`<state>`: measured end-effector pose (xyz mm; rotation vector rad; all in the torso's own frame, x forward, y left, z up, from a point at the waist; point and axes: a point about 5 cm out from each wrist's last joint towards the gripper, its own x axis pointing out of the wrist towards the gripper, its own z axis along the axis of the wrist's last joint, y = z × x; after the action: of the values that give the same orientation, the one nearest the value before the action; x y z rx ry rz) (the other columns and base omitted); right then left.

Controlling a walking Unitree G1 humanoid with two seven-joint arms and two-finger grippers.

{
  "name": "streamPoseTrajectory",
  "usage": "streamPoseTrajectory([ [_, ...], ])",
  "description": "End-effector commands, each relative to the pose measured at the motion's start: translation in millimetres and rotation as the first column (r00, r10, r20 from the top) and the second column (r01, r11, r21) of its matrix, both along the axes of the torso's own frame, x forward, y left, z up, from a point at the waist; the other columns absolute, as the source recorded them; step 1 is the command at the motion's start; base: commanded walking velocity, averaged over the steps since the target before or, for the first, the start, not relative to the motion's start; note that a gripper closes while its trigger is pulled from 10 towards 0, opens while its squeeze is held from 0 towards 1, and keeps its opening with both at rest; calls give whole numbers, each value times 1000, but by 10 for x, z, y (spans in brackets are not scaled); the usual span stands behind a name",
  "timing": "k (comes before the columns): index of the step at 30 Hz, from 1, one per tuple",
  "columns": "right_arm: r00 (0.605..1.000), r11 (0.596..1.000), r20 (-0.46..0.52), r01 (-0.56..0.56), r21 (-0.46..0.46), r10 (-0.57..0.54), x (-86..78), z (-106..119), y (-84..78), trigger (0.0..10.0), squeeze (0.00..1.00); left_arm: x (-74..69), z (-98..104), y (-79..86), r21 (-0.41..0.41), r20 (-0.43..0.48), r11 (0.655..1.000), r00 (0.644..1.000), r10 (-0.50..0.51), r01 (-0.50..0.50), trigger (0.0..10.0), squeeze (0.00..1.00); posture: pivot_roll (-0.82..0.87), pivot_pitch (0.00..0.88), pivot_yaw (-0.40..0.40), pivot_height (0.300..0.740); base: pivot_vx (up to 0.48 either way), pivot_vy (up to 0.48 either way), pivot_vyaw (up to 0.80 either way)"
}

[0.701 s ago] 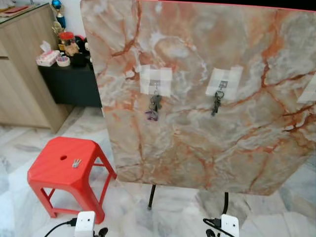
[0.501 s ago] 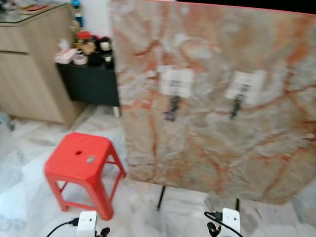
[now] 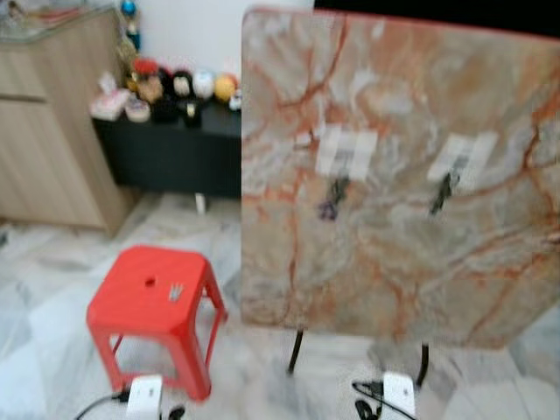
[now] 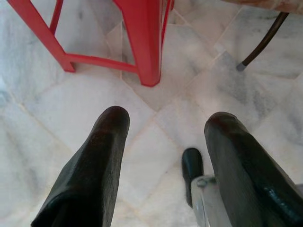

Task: Hang keys on a hook

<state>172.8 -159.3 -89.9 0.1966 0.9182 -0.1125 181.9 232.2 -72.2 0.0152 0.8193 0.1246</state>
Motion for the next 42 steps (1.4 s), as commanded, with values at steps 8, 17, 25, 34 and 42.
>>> streamPoseTrajectory([
  [8, 1000, 999, -8, 24, -28, -24, -6, 0, -76, 10000, 0, -8, -15, -31, -11, -9, 1000, 1000, 10, -10, 10000, 0, 19, 0, -52, 740, 0, 339, 0],
  [17, 1000, 1000, 1, 28, -6, -28, 27, 12, -41, 10000, 0, 7, -7, -30, -15, -2, 1000, 1000, 10, -10, 10000, 0, 20, 0, -46, 740, 0, 338, 0],
  [25, 999, 999, -1, 53, -11, -53, 35, 15, -45, 10000, 0, 22, 2, -29, -14, 6, 1000, 1000, 8, -8, 10000, 0, 34, 0, -44, 740, 0, 337, 0],
  [34, 996, 996, 0, 84, -19, -84, 26, 18, -144, 10000, 0, 26, 4, -42, -17, 12, 1000, 1000, 7, -6, 10000, 0, 31, 0, -54, 740, 0, 339, 0],
  [42, 998, 998, -3, 61, -22, -62, 23, 17, -150, 10000, 0, 8, -4, -41, -18, 11, 1000, 1000, 12, -12, 10000, 0, 34, 0, -57, 740, 0, 339, 0],
])
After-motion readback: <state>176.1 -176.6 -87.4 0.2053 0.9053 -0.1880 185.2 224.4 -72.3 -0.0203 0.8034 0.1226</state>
